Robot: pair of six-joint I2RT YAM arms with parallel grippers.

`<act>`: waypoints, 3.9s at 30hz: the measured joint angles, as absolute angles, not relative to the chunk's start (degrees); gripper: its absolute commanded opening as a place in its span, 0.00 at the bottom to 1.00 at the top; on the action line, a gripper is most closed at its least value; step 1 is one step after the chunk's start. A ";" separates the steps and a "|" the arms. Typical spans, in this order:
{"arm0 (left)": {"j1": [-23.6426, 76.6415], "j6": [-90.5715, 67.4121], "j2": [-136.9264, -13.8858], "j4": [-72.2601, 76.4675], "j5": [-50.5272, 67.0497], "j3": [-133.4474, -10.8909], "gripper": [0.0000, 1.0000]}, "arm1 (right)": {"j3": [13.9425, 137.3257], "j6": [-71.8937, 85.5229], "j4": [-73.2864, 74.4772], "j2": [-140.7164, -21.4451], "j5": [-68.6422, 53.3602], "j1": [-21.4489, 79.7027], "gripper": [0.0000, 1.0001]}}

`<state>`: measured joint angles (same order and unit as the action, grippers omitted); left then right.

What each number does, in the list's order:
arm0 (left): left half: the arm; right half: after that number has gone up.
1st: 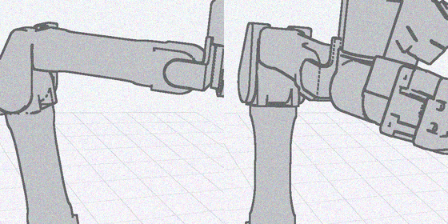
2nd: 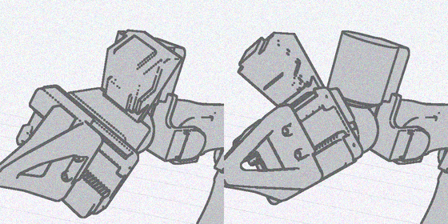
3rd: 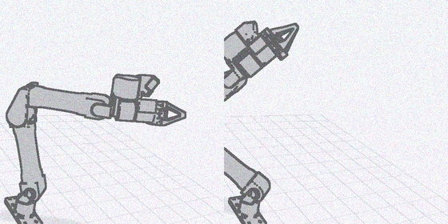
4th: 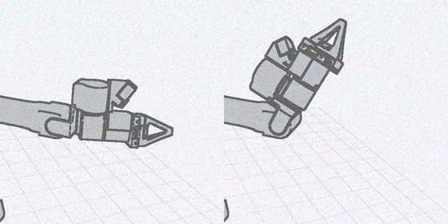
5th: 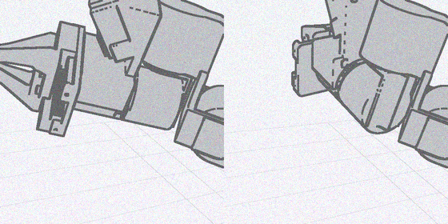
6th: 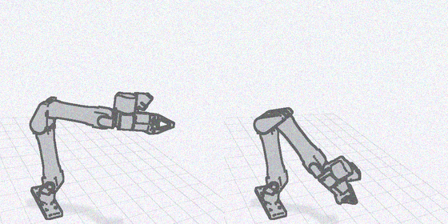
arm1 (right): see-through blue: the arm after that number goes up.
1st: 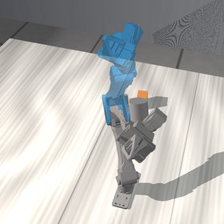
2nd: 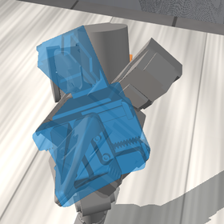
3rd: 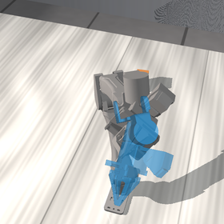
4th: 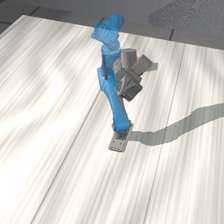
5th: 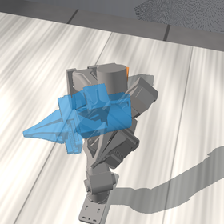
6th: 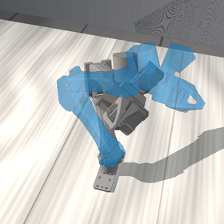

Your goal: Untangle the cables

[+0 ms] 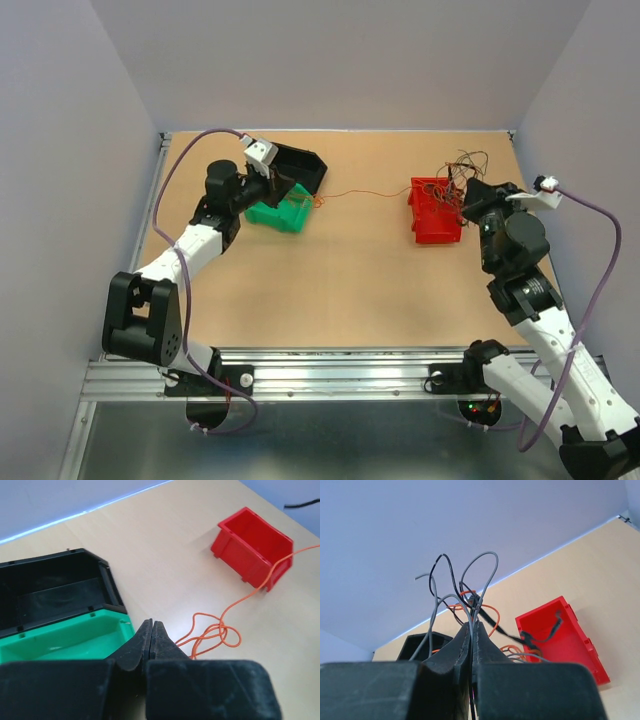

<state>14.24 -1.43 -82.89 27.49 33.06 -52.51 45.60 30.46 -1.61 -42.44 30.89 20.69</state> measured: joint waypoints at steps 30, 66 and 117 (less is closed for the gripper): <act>31.59 19.33 -77.67 27.35 34.54 -46.50 0.83 | 45.65 22.94 -5.67 -42.94 -9.98 20.67 0.01; 44.38 11.16 -95.02 52.53 28.40 -46.11 0.80 | 45.65 32.88 -7.97 -39.35 -4.99 20.64 0.01; 1.87 -13.19 -75.96 28.75 10.31 -58.83 0.00 | 45.25 36.71 2.39 -42.33 34.52 20.69 0.00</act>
